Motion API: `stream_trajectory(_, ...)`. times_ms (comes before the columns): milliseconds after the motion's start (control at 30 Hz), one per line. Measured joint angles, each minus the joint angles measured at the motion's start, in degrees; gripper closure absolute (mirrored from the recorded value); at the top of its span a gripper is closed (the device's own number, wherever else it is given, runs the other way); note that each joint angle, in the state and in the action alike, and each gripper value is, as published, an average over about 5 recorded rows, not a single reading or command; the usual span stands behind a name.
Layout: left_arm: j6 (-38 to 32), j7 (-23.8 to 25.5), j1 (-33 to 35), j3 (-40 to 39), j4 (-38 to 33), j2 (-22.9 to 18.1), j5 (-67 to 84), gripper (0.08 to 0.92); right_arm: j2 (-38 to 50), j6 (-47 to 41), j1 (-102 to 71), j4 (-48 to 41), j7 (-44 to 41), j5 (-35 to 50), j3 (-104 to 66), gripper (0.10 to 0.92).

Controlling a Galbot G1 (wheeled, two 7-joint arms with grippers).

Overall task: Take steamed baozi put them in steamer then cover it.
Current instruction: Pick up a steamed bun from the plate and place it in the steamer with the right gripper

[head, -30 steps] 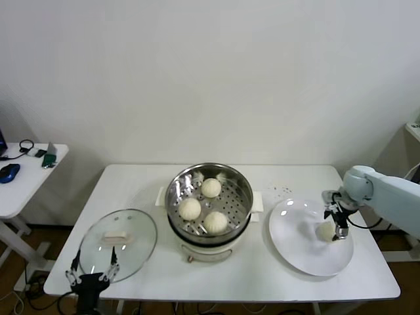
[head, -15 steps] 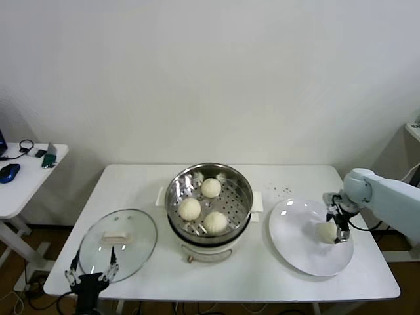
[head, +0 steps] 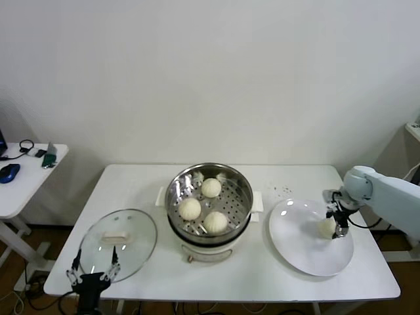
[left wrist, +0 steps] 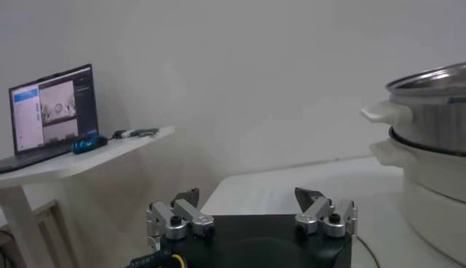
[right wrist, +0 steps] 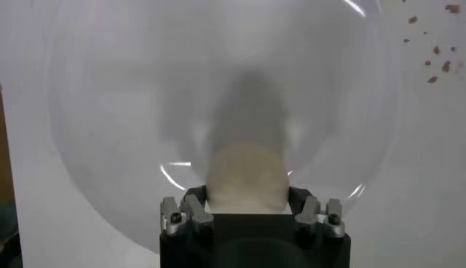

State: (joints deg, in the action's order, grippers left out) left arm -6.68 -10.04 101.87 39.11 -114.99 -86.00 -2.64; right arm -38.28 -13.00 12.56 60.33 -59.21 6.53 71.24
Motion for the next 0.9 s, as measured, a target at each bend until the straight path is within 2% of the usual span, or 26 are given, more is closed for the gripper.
stream_trajectory(300,0.26,0.06,-0.38,-0.82,-0.73,-0.03,-0.05,0.177,-3.32,-2.27,13.61,2.54,1.32,11.09,9.78,0.321)
stream_trajectory(900,-0.4,0.12,0.18,-3.19,-1.79,0.91,-0.3,0.177,-19.24,-7.59,40.62,9.16,6.03,38.98,26.48,0.321)
